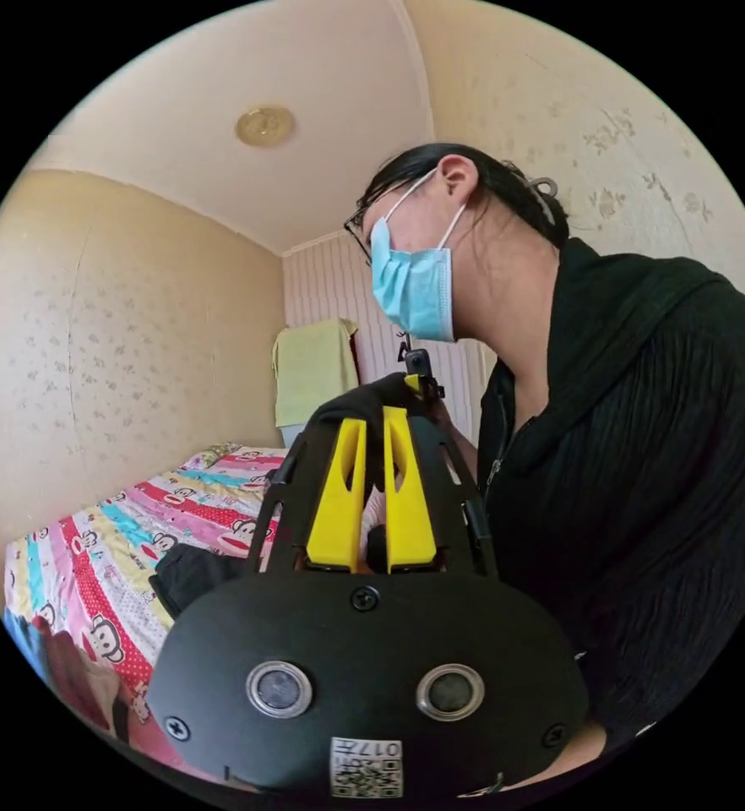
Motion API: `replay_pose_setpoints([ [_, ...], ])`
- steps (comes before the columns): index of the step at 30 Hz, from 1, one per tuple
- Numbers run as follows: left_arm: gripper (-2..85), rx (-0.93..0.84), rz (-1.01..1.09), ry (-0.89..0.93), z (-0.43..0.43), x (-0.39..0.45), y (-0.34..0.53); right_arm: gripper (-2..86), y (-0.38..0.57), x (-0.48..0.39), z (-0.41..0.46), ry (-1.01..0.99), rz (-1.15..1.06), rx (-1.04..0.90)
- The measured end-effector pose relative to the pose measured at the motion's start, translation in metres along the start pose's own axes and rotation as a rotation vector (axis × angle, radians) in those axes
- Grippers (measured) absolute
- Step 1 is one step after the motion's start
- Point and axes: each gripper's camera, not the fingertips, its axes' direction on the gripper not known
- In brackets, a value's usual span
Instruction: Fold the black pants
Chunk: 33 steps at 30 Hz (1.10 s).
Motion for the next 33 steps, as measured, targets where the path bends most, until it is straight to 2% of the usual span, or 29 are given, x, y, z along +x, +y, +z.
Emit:
replay_pose_setpoints([
  [4, 3.7, -0.112, -0.226, -0.188, 0.051, -0.082, 0.012, 2.7, 0.012, 0.088, 0.028, 0.112, 0.133, -0.019],
  [6, 4.1, -0.186, -0.358, -0.284, 0.078, -0.140, 0.005, 3.1, 0.003, 0.176, 0.048, 0.106, 0.205, 0.005],
  [8, 5.9, -0.305, -0.345, -0.435, 0.123, -0.224, -0.013, 3.6, -0.015, 0.246, 0.066, 0.146, 0.227, -0.004],
  [10, 7.1, -0.365, -0.388, -0.481, 0.157, -0.299, -0.013, 4.6, -0.028, 0.319, 0.089, 0.243, 0.302, -0.047],
  [12, 11.2, -0.443, -0.511, -0.423, 0.188, -0.369, 0.004, 7.5, -0.015, 0.405, 0.120, 0.381, 0.449, -0.152],
  [14, 13.8, -0.547, -0.616, -0.444, 0.215, -0.420, 0.042, 10.5, 0.014, 0.439, 0.132, 0.441, 0.558, -0.196],
  [16, 15.2, -0.612, -0.591, -0.523, 0.222, -0.421, 0.069, 12.9, 0.042, 0.443, 0.132, 0.439, 0.612, -0.188],
  [18, 15.8, -0.622, -0.536, -0.532, 0.218, -0.398, 0.090, 14.4, 0.075, 0.409, 0.128, 0.424, 0.568, -0.167],
  [22, 13.9, -0.606, -0.391, -0.569, 0.208, -0.306, 0.143, 13.8, 0.129, 0.334, 0.133, 0.503, 0.505, -0.225],
  [25, 12.7, -0.738, -0.426, -0.514, 0.224, -0.260, 0.193, 11.1, 0.178, 0.283, 0.151, 0.532, 0.483, -0.323],
  [27, 12.3, -0.879, -0.502, -0.480, 0.237, -0.246, 0.239, 10.0, 0.241, 0.264, 0.180, 0.628, 0.467, -0.553],
  [28, 12.0, -0.867, -0.557, -0.497, 0.235, -0.237, 0.269, 9.9, 0.258, 0.260, 0.183, 0.642, 0.451, -0.559],
  [29, 11.2, -0.729, -0.567, -0.522, 0.218, -0.223, 0.280, 9.6, 0.281, 0.247, 0.177, 0.678, 0.426, -0.468],
  [30, 10.8, -0.689, -0.583, -0.549, 0.211, -0.218, 0.283, 9.3, 0.290, 0.242, 0.164, 0.679, 0.474, -0.384],
  [33, 6.2, -0.701, -0.615, -0.609, 0.197, -0.205, 0.279, 8.7, 0.284, 0.251, 0.148, 0.615, 0.616, -0.386],
])
